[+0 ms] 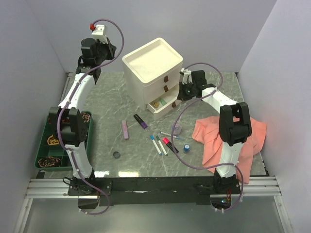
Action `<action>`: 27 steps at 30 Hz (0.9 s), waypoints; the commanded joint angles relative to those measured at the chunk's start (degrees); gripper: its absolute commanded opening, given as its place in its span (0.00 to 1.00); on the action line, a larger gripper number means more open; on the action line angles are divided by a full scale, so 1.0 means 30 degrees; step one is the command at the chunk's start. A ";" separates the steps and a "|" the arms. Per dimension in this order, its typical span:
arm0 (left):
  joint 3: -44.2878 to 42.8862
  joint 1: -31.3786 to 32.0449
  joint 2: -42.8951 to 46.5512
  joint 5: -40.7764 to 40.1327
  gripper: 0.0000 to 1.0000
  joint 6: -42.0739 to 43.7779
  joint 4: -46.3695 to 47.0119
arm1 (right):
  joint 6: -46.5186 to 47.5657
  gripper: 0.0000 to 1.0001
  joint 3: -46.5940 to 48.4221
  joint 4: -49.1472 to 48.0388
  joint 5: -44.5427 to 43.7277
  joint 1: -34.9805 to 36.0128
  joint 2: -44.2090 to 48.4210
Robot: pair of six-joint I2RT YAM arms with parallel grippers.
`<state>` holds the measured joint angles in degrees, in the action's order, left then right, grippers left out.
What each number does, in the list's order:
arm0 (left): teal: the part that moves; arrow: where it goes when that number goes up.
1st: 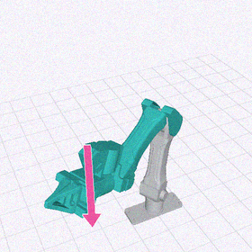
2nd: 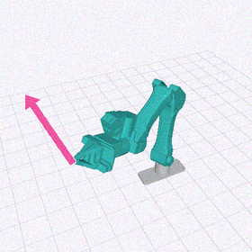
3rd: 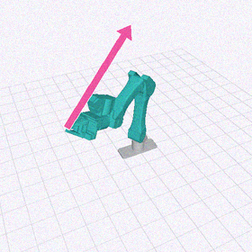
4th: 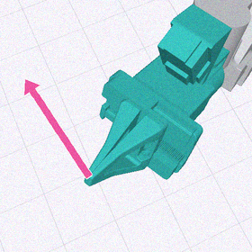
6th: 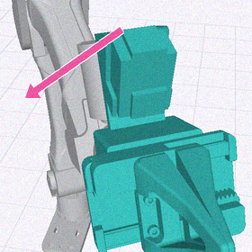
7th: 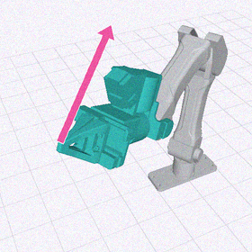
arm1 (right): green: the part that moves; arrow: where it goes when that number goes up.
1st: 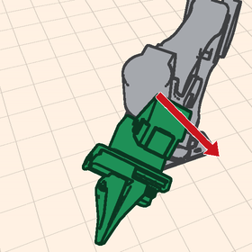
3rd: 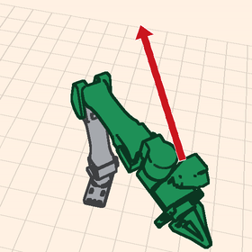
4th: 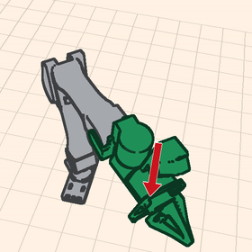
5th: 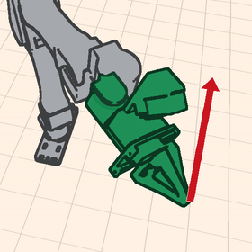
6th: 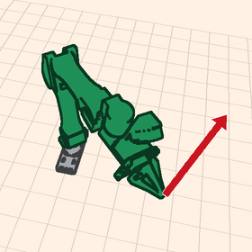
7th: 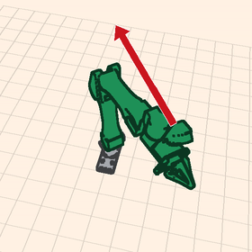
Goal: Sort the stationery into containers
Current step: Close the drawer in the storage box.
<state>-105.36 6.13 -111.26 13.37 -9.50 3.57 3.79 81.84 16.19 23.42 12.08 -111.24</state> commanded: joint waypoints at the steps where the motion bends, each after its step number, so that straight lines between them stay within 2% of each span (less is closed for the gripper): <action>1: 0.0695 0.0007 0.1784 -0.0061 0.01 0.0353 0.0010 | -0.0940 0.00 0.1517 -0.1497 0.0338 0.0720 -0.0624; 9: 0.1692 -0.0022 0.2809 -0.0177 0.01 0.0470 -0.0253 | -0.2055 0.00 0.1635 -0.2465 0.0044 0.1657 -0.1154; 14: 0.2161 -0.0080 0.3570 0.0405 0.01 0.0061 -0.0458 | -0.2580 0.00 -0.0261 -0.2844 0.0104 0.1659 0.1884; 17: 0.2337 -0.0110 0.3689 0.1165 0.01 -0.0729 -0.0605 | -0.4947 0.00 -0.1818 -0.3749 0.1325 0.1163 0.3766; 20: 0.2600 -0.0110 0.3776 0.1900 0.01 -0.1257 -0.0576 | -1.0973 0.00 -0.3954 -0.5938 0.3667 -0.0122 0.4647; 21: 0.2717 -0.0110 0.3806 0.2337 0.01 -0.1403 -0.0547 | -1.4210 0.00 -0.4628 -0.6474 0.3852 -0.0390 0.4823; 27: 0.3860 -0.0110 0.4041 0.3249 0.01 -0.1026 -0.1131 | -1.6727 0.00 -0.5044 -0.7795 0.4909 -0.0742 0.4064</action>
<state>-95.26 5.96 -101.71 19.51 -12.16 0.97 -34.30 67.46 -0.86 34.04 10.13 -97.80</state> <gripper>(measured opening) 0.015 0.006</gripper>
